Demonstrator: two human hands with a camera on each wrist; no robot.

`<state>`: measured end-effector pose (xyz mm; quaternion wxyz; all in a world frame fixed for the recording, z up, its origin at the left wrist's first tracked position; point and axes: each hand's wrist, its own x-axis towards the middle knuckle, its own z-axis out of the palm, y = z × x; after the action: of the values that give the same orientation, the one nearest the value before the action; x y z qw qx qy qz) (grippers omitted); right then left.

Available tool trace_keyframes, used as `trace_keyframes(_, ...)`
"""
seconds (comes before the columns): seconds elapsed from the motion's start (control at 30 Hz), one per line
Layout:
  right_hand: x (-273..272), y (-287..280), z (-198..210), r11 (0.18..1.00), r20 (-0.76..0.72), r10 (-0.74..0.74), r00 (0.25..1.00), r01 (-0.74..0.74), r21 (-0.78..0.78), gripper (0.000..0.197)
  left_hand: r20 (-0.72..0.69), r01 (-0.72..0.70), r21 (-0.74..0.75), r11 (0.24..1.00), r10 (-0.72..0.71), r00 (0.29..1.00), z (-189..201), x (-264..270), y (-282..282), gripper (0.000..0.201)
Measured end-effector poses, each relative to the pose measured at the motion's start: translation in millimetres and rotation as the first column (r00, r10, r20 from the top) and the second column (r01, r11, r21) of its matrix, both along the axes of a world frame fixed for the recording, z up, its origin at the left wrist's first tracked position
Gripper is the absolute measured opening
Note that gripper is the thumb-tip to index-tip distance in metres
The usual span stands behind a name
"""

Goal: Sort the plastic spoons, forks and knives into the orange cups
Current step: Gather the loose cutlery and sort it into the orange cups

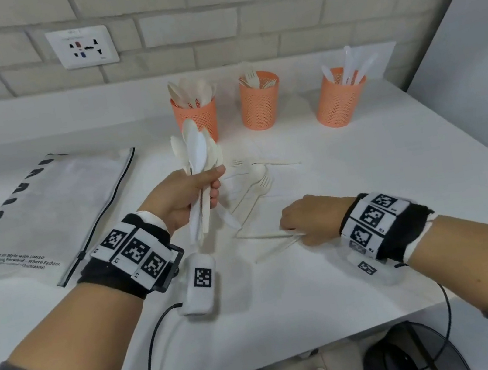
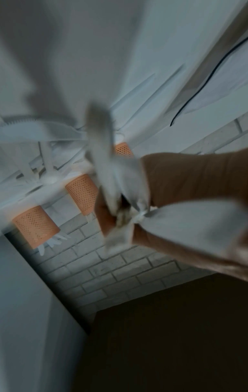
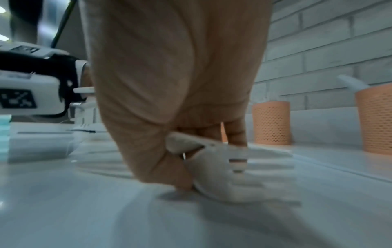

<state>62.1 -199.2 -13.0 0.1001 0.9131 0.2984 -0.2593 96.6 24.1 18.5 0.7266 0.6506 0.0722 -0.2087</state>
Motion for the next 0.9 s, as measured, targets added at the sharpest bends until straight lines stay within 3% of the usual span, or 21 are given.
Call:
trace_keyframes(0.1,-2,9,-1,0.995,-0.017,0.048,0.999,-0.049,-0.091,0.024,0.025,0.104,0.138,0.985,-0.109,0.994,-1,-5,-3,0.014)
trace_keyframes(0.17,0,17,12,0.996,-0.002,0.058,0.998,-0.058,-0.061,0.024,0.057,0.161,0.169,0.972,-0.173,0.983,0,-8,-5,0.014)
trace_keyframes(0.3,17,51,57,0.993,0.201,0.106,0.974,-0.114,0.029,0.022,0.085,0.299,0.216,0.929,-0.323,0.942,8,-11,-5,0.013)
trace_keyframes(0.37,31,68,76,0.993,0.298,0.110,0.948,-0.119,0.015,0.016,0.077,0.343,0.161,0.926,-0.358,0.931,16,-11,-2,0.013)
trace_keyframes(0.47,50,85,94,0.988,0.355,0.015,0.935,-0.069,0.138,0.013,0.117,0.286,0.089,0.954,-0.295,0.948,25,-10,11,0.012)
trace_keyframes(0.57,67,98,97,0.943,0.353,-0.042,0.935,-0.080,0.322,0.007,0.147,0.214,0.126,0.969,-0.231,0.962,28,-9,28,0.011)
trace_keyframes(0.6,72,101,97,0.921,0.357,-0.051,0.933,-0.094,0.378,0.010,0.152,0.192,0.133,0.972,-0.211,0.966,28,-9,34,0.011)
trace_keyframes(0.7,87,101,102,0.812,0.292,-0.131,0.948,-0.066,0.580,0.060,0.158,0.089,0.112,0.990,-0.106,0.982,26,-9,56,0.013)
trace_keyframes(0.73,91,100,101,0.743,0.253,-0.171,0.952,-0.044,0.668,0.067,0.153,0.042,0.097,0.994,-0.057,0.987,24,-9,65,0.016)
trace_keyframes(0.8,101,99,90,0.670,0.224,-0.245,0.943,-0.002,0.742,0.055,0.142,-0.046,0.054,0.997,0.038,0.989,21,-9,77,0.019)
trace_keyframes(0.9,109,109,56,0.842,0.228,-0.146,0.963,0.000,0.539,0.031,0.125,-0.120,0.013,0.993,0.117,0.985,17,-9,83,0.017)
